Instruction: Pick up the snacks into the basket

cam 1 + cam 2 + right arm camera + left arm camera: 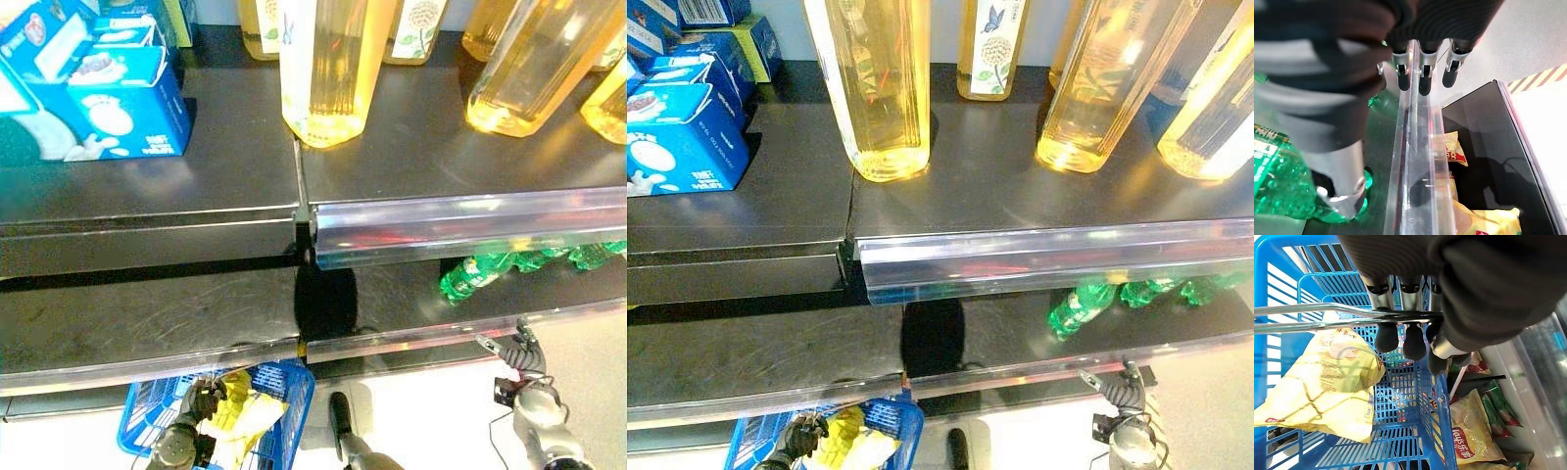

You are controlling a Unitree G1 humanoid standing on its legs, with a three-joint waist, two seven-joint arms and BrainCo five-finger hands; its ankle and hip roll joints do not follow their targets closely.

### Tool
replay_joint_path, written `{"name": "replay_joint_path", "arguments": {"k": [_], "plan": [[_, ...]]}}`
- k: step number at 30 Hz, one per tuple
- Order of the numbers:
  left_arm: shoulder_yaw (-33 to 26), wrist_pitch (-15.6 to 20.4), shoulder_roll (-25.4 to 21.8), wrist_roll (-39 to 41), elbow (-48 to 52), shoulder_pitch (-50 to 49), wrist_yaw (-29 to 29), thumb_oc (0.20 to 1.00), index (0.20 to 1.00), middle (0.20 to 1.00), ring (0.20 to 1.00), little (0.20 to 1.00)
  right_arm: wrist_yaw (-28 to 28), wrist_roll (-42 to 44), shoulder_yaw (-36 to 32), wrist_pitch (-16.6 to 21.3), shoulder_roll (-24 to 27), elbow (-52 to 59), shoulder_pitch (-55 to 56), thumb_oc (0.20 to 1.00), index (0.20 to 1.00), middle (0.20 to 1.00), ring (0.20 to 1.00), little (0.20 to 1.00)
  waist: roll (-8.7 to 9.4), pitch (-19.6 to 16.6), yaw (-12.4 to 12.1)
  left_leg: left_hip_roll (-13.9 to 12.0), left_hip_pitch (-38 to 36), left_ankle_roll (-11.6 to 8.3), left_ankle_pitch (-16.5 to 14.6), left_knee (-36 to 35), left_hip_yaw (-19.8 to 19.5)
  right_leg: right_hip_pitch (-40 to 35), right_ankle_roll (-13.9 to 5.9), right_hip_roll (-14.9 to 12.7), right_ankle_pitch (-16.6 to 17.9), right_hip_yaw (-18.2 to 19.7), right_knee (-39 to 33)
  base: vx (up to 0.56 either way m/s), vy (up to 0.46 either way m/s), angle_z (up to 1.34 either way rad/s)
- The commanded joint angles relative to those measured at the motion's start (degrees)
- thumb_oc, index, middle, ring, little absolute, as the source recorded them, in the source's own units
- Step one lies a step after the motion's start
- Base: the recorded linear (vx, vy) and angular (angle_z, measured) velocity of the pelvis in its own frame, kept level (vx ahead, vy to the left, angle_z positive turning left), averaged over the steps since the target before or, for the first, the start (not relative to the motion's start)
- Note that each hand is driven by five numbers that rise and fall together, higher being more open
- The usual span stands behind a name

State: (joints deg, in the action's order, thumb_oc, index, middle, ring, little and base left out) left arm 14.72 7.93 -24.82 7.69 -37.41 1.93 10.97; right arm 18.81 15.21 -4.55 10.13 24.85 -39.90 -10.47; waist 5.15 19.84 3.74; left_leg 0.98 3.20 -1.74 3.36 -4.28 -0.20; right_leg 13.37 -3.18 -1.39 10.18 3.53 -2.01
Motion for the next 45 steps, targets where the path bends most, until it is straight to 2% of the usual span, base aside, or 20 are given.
{"name": "replay_joint_path", "arguments": {"k": [1,17,34,35,36,37,45], "plan": [[-1.36,4.78,-3.13,-0.04,4.33,6.36,0.84,0.200,0.200,0.200,0.200,0.200,1.76,-0.73,-0.45,1.65,5.03,3.03,-2.70,1.000,1.000,1.000,1.000,1.000,-0.03,-2.56,-0.34,0.29,5.11,-1.02,-8.95,10.56,0.13,1.90,-7.54,-5.91,-6.74,0.16,7.27,0.00,-0.017,0.05],[-0.05,4.30,-3.40,-0.01,4.85,6.76,-0.30,0.200,0.200,0.200,0.200,0.200,1.59,-2.86,2.76,1.77,8.62,11.25,-9.39,1.000,1.000,1.000,1.000,1.000,0.07,-2.84,-1.59,0.30,5.77,-1.05,-8.55,10.55,-0.60,1.72,-7.14,-6.15,-6.80,-0.70,6.98,0.00,-0.006,0.02],[0.64,4.22,-3.45,0.66,4.55,7.37,-0.44,0.200,0.200,0.200,0.200,0.200,0.91,-2.08,6.01,1.11,8.12,8.02,-13.77,1.000,1.000,1.000,1.000,1.000,0.09,-2.63,-2.55,0.42,6.37,-1.08,-8.07,10.38,-1.10,1.83,-6.91,-6.33,-6.68,-1.18,6.96,0.00,0.000,0.00],[0.88,4.23,-3.43,0.79,4.43,7.60,-0.51,0.200,0.200,0.200,0.200,0.200,0.73,-1.83,6.71,1.05,8.01,7.41,-14.68,0.529,0.529,0.529,0.529,0.529,0.07,-2.54,-2.66,0.45,6.39,-1.09,-7.98,10.30,-1.12,1.82,-6.89,-6.33,-6.66,-1.22,6.95,0.00,0.000,0.00],[1.14,4.21,-3.36,0.98,4.31,7.80,-0.43,0.200,0.200,0.200,0.200,0.200,0.60,-1.52,7.42,0.93,7.86,6.90,-15.51,0.269,0.269,0.269,0.269,0.269,0.04,-2.50,-2.82,0.45,6.44,-1.11,-7.91,10.24,-1.20,1.82,-6.84,-6.33,-6.63,-1.25,6.93,0.00,0.000,0.00],[1.56,4.17,-3.24,1.19,4.03,8.13,-0.50,0.200,0.200,0.200,0.200,0.200,0.13,-1.21,8.73,0.56,7.76,6.33,-16.96,0.200,0.200,0.200,0.200,0.200,-0.05,-2.44,-3.01,0.41,6.49,-1.16,-7.78,10.14,-1.25,1.88,-6.78,-6.29,-6.57,-1.28,6.86,0.00,0.000,0.00],[2.48,4.05,-3.10,2.03,4.14,8.65,-0.53,0.200,0.200,0.200,0.200,0.200,-0.71,-0.76,12.05,-0.56,6.65,3.69,-20.42,0.200,0.200,0.200,0.200,0.200,-0.49,-2.70,-3.61,0.55,6.74,-1.24,-7.39,9.93,-1.67,1.83,-6.60,-6.39,-6.58,-1.66,6.75,0.00,-0.005,0.05]]}}
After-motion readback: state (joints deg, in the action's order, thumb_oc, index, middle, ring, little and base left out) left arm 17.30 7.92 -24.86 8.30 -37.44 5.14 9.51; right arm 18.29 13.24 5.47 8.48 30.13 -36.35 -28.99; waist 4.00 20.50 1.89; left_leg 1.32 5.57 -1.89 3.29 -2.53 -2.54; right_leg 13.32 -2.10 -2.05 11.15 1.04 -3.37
